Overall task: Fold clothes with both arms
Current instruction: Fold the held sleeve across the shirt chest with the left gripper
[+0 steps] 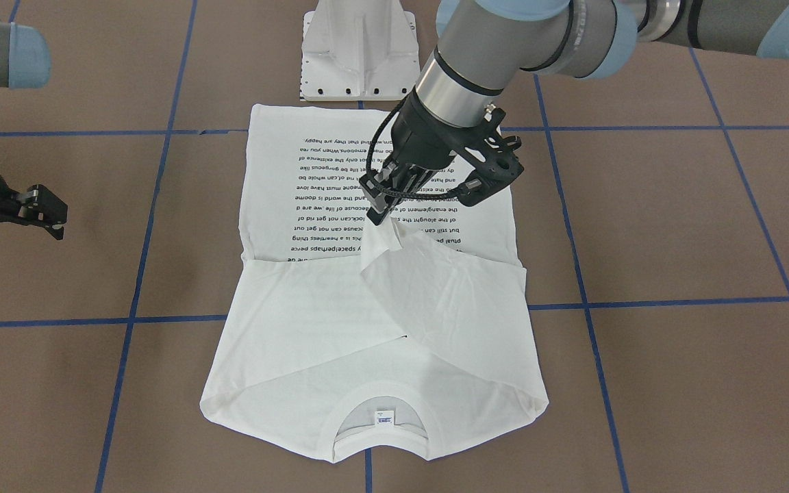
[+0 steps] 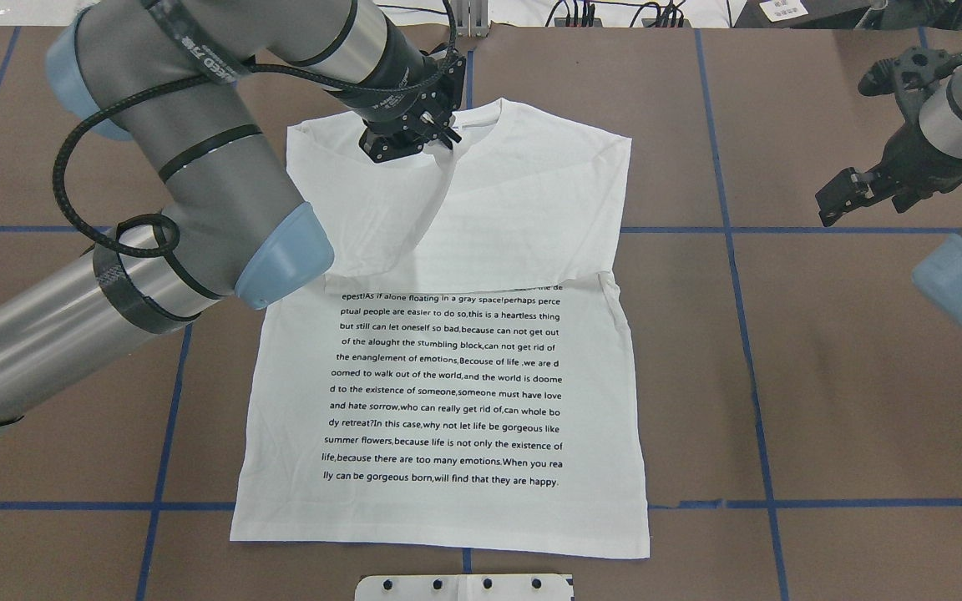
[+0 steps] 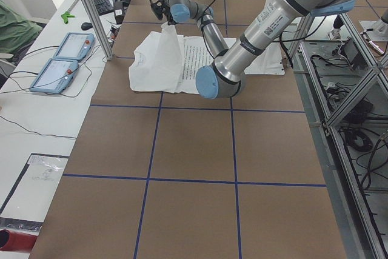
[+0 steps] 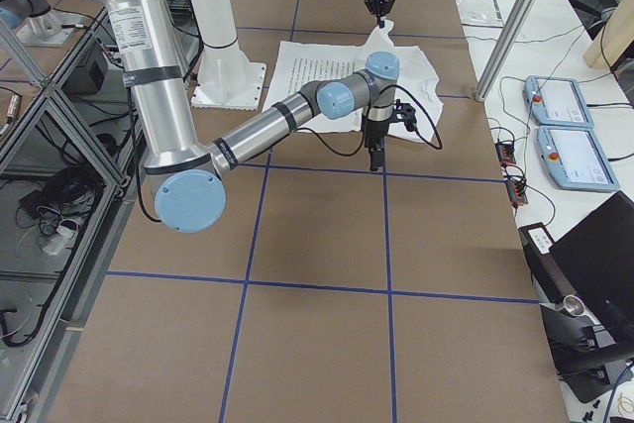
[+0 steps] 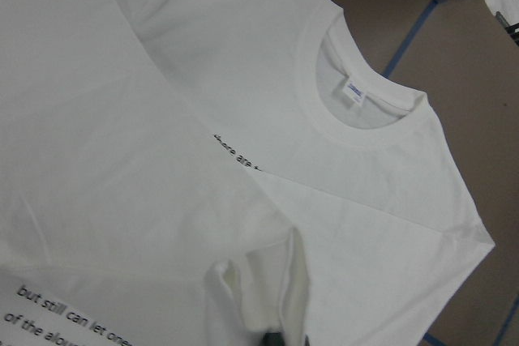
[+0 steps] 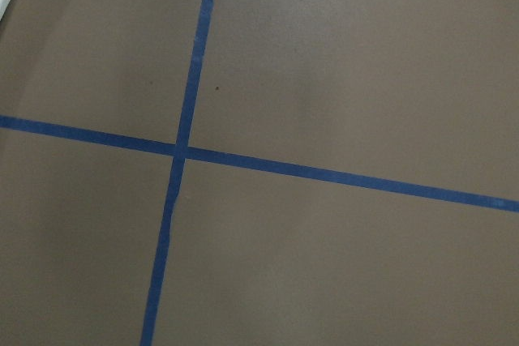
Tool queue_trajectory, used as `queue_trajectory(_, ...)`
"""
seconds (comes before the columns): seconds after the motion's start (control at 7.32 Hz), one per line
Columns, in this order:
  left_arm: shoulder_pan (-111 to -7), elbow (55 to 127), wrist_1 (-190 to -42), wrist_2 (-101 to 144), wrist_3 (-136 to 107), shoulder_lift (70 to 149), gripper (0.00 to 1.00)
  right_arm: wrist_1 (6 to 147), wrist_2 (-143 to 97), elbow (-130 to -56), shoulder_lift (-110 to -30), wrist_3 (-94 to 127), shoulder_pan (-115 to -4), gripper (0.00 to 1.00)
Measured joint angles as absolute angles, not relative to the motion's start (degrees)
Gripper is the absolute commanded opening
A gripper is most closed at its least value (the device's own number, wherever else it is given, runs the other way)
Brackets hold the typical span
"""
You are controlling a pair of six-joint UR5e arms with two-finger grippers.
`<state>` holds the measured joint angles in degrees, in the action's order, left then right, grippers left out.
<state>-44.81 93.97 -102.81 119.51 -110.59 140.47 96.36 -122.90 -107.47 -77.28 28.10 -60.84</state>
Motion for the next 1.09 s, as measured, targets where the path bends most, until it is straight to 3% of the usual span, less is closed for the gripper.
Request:
queue_trajectory(0.41, -41.13, 92.37, -104.03, 118.82, -113.05, 142.32, 0.00, 96.31, -122.88, -106.86, -78.00, 28.04, -60.89, 1.00)
queue_trajectory(1.09, -36.33, 78.60, -112.45, 114.23, -115.43, 147.66, 0.00, 96.24, -122.81, -106.50, -77.99, 28.21, -60.78, 1.00)
